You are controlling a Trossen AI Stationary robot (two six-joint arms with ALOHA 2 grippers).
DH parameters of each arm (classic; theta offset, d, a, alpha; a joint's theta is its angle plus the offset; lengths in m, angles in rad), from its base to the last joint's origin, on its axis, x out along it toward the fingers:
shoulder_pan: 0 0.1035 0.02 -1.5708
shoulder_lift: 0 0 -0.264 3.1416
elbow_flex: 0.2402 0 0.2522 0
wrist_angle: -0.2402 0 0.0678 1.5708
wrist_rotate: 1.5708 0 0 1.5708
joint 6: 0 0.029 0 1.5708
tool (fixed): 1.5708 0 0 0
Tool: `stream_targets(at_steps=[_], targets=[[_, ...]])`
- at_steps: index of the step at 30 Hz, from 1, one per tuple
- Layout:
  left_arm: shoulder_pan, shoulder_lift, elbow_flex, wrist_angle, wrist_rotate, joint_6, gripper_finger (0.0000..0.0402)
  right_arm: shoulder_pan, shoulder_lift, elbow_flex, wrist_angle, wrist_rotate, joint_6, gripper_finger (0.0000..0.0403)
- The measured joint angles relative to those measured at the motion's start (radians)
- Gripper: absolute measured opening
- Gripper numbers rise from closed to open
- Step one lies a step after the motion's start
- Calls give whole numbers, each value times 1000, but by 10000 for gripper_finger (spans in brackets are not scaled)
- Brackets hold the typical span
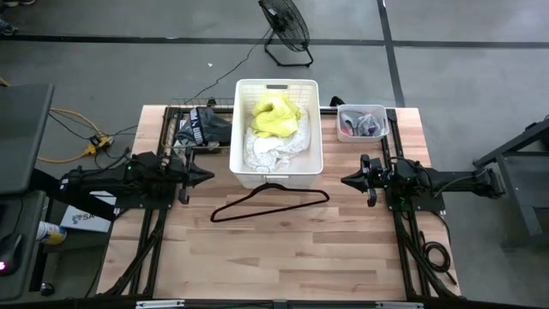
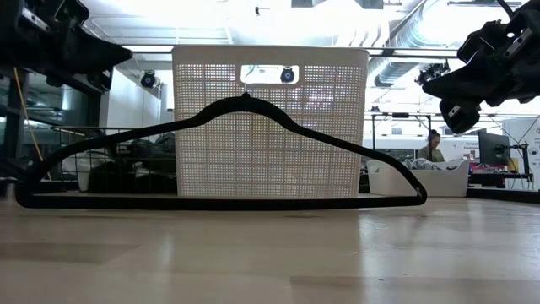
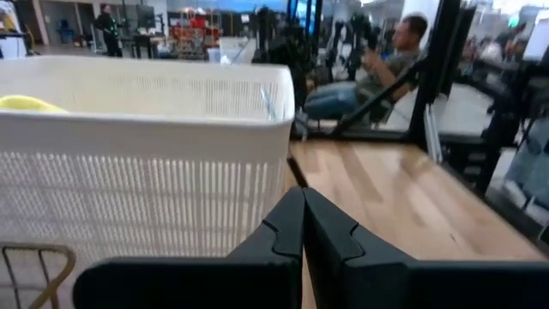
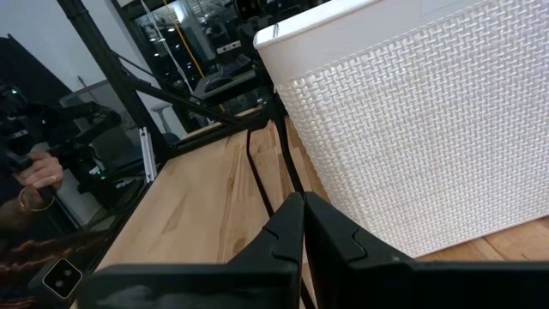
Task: Pick & Place Cloths
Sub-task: Return to Home Position
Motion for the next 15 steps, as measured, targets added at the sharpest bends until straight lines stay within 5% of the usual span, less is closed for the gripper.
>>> stream_targets(at_steps=[15], targets=[[0,0,-65,8,-20,63,0,0,0,0,0,0,0,3]])
